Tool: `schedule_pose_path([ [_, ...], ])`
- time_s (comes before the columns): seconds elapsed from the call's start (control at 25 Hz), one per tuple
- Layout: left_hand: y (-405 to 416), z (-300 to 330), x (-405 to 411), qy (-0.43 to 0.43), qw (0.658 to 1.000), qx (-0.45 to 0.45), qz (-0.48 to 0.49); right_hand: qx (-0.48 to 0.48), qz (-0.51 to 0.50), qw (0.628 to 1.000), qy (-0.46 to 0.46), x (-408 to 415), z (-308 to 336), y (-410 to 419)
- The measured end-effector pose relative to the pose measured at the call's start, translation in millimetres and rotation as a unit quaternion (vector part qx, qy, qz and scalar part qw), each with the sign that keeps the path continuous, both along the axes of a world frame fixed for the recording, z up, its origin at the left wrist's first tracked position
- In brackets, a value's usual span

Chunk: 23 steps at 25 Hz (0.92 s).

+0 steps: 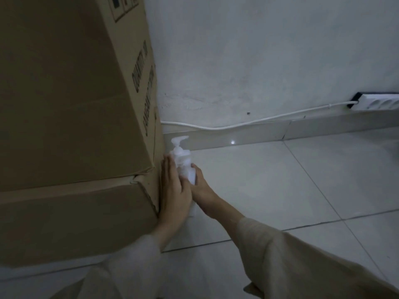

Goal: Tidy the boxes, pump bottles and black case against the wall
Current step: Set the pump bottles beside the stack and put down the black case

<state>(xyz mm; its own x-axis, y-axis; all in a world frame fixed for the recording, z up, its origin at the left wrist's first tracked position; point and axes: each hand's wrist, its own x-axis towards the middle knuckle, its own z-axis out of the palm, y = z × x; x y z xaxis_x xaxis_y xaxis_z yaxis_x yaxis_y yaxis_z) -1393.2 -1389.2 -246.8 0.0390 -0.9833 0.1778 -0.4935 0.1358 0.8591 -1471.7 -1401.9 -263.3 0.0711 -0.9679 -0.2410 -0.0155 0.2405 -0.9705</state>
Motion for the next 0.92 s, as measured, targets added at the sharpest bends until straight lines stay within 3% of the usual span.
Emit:
schedule_pose_path([
  [0.12,19,-3,4,-0.084,0.996,-0.019,-0.029,0.015,0.052,0.999,-0.006,3,7,-6],
  [0.4,16,6,8,-0.083,0.994,0.038,-0.056,0.101,0.162,0.982,0.006,0,26,-18],
  [0.6,22,10,9,-0.025,0.995,0.074,-0.064,0.109,0.161,0.979,-0.061,-5,33,-18],
  [0.92,49,-13,14,-0.076,0.989,0.085,-0.097,0.138,0.096,0.986,0.021,-24,48,-3],
])
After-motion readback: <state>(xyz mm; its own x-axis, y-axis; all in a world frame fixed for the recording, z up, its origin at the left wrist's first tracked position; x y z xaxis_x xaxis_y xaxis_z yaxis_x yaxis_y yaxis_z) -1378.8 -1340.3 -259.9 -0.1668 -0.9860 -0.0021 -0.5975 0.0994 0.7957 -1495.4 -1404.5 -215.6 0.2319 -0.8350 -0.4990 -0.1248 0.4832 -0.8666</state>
